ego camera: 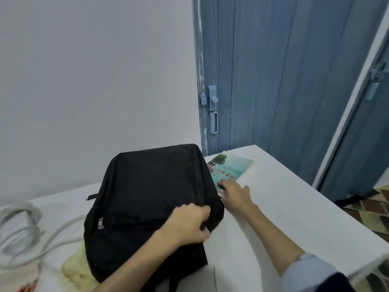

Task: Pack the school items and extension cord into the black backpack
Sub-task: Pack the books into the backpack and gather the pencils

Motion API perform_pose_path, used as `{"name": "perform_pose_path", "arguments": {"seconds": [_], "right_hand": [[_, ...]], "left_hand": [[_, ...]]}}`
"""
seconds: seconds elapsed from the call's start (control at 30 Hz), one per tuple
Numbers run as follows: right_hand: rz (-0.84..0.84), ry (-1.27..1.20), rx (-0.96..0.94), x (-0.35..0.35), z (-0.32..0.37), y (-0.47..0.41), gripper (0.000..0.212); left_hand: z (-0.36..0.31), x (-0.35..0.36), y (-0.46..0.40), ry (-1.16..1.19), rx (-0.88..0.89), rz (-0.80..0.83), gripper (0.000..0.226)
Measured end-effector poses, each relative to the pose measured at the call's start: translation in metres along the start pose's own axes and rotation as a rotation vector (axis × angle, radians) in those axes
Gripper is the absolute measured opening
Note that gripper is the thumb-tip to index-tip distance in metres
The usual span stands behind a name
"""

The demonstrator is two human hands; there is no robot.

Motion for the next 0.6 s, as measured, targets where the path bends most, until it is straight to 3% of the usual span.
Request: {"name": "perform_pose_path", "arguments": {"seconds": [0.13, 0.27, 0.4, 0.6], "right_hand": [[-0.107, -0.065, 0.076, -0.008, -0.007, 0.012, 0.036], [-0.213, -0.081, 0.188, -0.03, -0.03, 0.039, 0.042], [-0.244, 0.213, 0.321, -0.054, -0.055, 0.067, 0.047], [-0.085, 0.217, 0.47, -0.082, -0.061, 0.096, 0.034]], "left_hand": [[0.057, -0.041, -0.002, 0.578, -0.104, -0.329, 0.018], [0.107, -0.082, 0.0, 0.864, -0.254, -0.595, 0.016], [0.129, -0.102, 0.001, 0.957, -0.314, -0.645, 0.014], [0.131, -0.109, 0.009, 0.975, -0.317, -0.715, 0.018]]}}
Point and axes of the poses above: each hand's wrist, its own y-axis away from the middle knuckle, its own x-axis out of the palm, z = x × y, the point moved 2 cm from there along -y, towards the middle knuckle, and after that the axes turned 6 degrees about -z, right-handed, at the moved point
